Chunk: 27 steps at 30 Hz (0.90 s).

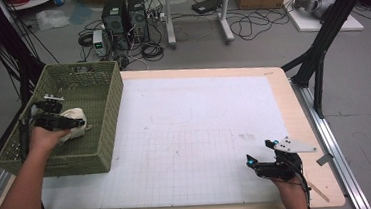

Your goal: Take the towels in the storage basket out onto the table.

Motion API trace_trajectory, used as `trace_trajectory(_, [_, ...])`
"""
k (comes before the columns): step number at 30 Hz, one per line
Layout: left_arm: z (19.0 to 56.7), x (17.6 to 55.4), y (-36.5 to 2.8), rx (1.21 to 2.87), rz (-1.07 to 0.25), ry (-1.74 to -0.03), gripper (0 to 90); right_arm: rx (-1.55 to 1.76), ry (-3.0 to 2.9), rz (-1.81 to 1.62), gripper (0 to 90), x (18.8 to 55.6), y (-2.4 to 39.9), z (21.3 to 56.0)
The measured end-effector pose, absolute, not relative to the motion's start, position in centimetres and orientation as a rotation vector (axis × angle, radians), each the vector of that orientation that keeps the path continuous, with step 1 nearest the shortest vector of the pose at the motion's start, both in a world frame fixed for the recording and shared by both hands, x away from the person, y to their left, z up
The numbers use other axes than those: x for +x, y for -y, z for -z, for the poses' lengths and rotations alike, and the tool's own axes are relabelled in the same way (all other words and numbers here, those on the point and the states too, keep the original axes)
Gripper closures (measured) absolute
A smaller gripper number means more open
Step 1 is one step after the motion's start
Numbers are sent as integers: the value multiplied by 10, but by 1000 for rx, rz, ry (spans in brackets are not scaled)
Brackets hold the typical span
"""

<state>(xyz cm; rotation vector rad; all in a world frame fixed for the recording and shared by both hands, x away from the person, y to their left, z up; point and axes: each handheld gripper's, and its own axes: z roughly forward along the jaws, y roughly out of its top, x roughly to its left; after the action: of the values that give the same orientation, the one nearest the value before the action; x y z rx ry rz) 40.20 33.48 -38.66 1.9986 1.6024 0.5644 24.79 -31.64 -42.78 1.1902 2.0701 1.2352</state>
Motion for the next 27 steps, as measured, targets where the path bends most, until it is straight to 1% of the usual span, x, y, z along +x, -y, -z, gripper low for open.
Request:
trace_trajectory(1, [387, 402, -335, 2012, -566, -1605, 323, 1192, -2072, -1235, 105, 248, 316, 428])
trace_trajectory(3, [387, 402, -335, 2036, -559, -1598, 443, 1191, -2074, -1231, 105, 248, 316, 428])
trace_trajectory(5, [386, 401, -334, 2048, -556, -1571, 595, 1195, -2075, -1228, 106, 248, 316, 428])
trace_trajectory(6, [384, 400, -334, 2046, -556, -1560, 701, 1198, -2074, -1228, 106, 247, 317, 428])
trace_trajectory(7, [383, 400, -335, 2036, -555, -1554, 701, 1198, -2074, -1228, 106, 247, 317, 428])
trace_trajectory(9, [381, 399, -336, 2001, -543, -1546, 756, 1202, -2064, -1231, 106, 247, 318, 427])
trace_trajectory(12, [377, 396, -339, 1954, -547, -1532, 770, 1204, -2060, -1231, 106, 247, 320, 427])
trace_trajectory(16, [371, 392, -343, 1847, -572, -1498, 775, 1203, -2057, -1233, 106, 246, 320, 427])
trace_trajectory(24, [349, 373, -353, 1623, -637, -1386, 779, 1204, -2055, -1235, 106, 246, 319, 426])
trace_trajectory(27, [340, 366, -356, 1573, -649, -1345, 779, 1197, -2057, -1234, 106, 246, 319, 426])
